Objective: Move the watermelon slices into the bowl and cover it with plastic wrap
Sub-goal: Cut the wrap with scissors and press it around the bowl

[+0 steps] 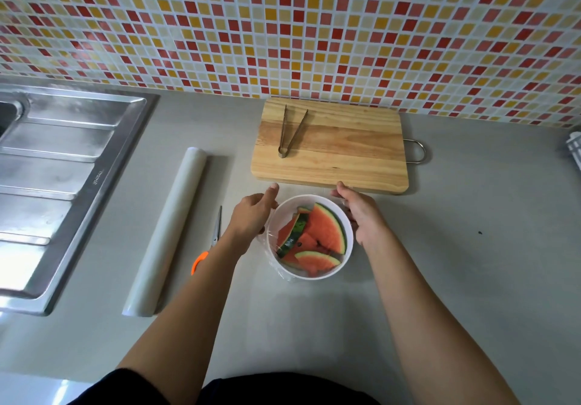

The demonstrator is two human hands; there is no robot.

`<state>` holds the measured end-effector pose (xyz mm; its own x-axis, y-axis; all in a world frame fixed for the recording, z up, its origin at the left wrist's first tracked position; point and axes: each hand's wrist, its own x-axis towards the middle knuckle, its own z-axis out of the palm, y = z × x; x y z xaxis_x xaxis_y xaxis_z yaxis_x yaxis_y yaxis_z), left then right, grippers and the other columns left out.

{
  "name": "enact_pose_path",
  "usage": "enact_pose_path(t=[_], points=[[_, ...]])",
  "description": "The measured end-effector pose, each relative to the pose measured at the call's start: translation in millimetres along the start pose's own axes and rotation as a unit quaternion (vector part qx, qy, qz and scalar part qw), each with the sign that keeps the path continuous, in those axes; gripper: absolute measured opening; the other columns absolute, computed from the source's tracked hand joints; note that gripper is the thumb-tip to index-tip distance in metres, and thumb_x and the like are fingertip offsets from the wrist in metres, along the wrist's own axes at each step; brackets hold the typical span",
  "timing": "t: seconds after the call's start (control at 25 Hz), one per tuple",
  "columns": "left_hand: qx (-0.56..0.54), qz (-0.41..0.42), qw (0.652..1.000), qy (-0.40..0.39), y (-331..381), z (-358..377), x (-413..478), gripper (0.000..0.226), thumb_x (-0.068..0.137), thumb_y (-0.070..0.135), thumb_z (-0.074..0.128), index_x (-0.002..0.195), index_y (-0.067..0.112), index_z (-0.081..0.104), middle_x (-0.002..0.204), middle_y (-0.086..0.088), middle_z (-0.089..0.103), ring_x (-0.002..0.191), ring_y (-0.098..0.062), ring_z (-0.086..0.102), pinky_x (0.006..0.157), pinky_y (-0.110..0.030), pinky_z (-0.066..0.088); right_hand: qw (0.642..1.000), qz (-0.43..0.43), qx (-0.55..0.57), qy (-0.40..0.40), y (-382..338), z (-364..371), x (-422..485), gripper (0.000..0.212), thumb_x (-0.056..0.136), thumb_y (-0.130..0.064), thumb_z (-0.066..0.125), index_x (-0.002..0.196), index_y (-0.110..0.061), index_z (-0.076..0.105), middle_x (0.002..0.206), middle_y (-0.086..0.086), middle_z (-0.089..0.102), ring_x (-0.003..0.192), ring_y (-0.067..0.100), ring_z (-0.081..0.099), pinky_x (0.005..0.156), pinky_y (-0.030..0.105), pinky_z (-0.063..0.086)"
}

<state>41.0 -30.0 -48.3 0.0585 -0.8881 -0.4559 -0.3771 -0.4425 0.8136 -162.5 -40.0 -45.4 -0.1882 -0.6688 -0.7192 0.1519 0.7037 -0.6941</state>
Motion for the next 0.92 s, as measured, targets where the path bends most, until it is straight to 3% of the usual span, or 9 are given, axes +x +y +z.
enact_pose_path(t=[0.08,0.24,0.4,0.52,0.6,0.8,0.92], points=[[-0.02,0.009,1.0,-0.006,-2,-2,1,0.032,0.089,0.046,0.049,0.075,0.023,0.066,0.075,0.001,0.064,0.067,-0.018,0.061,0.054,-0.027,0.05,1.0,-0.002,0.031,0.005,3,1,-1,0.029,0.084,-0.042,0.063,0.065,-0.021,0.069,0.049,-0.006,0.059,0.046,0.015,0.055,0.049,0.025,0.045],[-0.025,0.068,0.997,0.035,-2,6,0,0.029,0.097,0.04,0.039,0.077,0.026,0.055,0.075,0.009,0.059,0.069,-0.012,0.054,0.056,-0.023,0.043,0.998,-0.031,0.044,0.021,3,4,-2,0.027,0.084,-0.042,0.062,0.068,-0.021,0.069,0.085,-0.002,0.064,0.075,0.019,0.06,0.069,0.033,0.051],[-0.019,0.086,0.994,0.068,-4,13,-3,0.03,0.098,0.042,0.034,0.083,0.022,0.049,0.079,0.01,0.062,0.074,-0.002,0.058,0.053,-0.02,0.044,0.998,-0.053,0.028,0.027,3,7,-6,0.028,0.084,-0.046,0.06,0.071,-0.023,0.069,0.081,0.001,0.062,0.072,0.02,0.059,0.064,0.032,0.05],[-0.022,0.093,0.993,0.072,-2,11,-1,0.03,0.099,0.044,0.031,0.087,0.022,0.048,0.08,0.005,0.062,0.074,-0.005,0.062,0.052,-0.022,0.047,0.994,-0.085,0.027,0.059,6,10,-5,0.027,0.086,-0.044,0.059,0.071,-0.025,0.069,0.098,0.003,0.065,0.097,0.023,0.058,0.091,0.041,0.048],[-0.008,0.1,0.992,0.077,-1,12,0,0.03,0.098,0.044,0.03,0.089,0.022,0.048,0.08,0.002,0.063,0.074,-0.008,0.063,0.052,-0.023,0.048,0.991,-0.101,0.041,0.072,7,11,-7,0.027,0.088,-0.041,0.058,0.069,-0.025,0.069,0.098,-0.001,0.064,0.103,0.019,0.054,0.097,0.039,0.044],[0.007,0.089,0.992,0.085,-3,14,5,0.03,0.098,0.044,0.03,0.09,0.023,0.049,0.08,0.002,0.062,0.072,-0.008,0.061,0.054,-0.024,0.046,0.992,-0.083,0.044,0.08,8,12,-4,0.028,0.09,-0.039,0.056,0.072,-0.021,0.068,0.092,0.0,0.064,0.098,0.021,0.057,0.092,0.037,0.046],[-0.032,0.039,0.997,0.066,-7,17,8,0.029,0.097,0.042,0.033,0.078,0.027,0.049,0.077,0.002,0.057,0.071,-0.015,0.056,0.056,-0.025,0.043,0.993,-0.06,0.017,0.096,9,13,-1,0.031,0.091,-0.037,0.054,0.068,-0.021,0.066,0.093,0.005,0.067,0.09,0.025,0.062,0.083,0.035,0.05]])
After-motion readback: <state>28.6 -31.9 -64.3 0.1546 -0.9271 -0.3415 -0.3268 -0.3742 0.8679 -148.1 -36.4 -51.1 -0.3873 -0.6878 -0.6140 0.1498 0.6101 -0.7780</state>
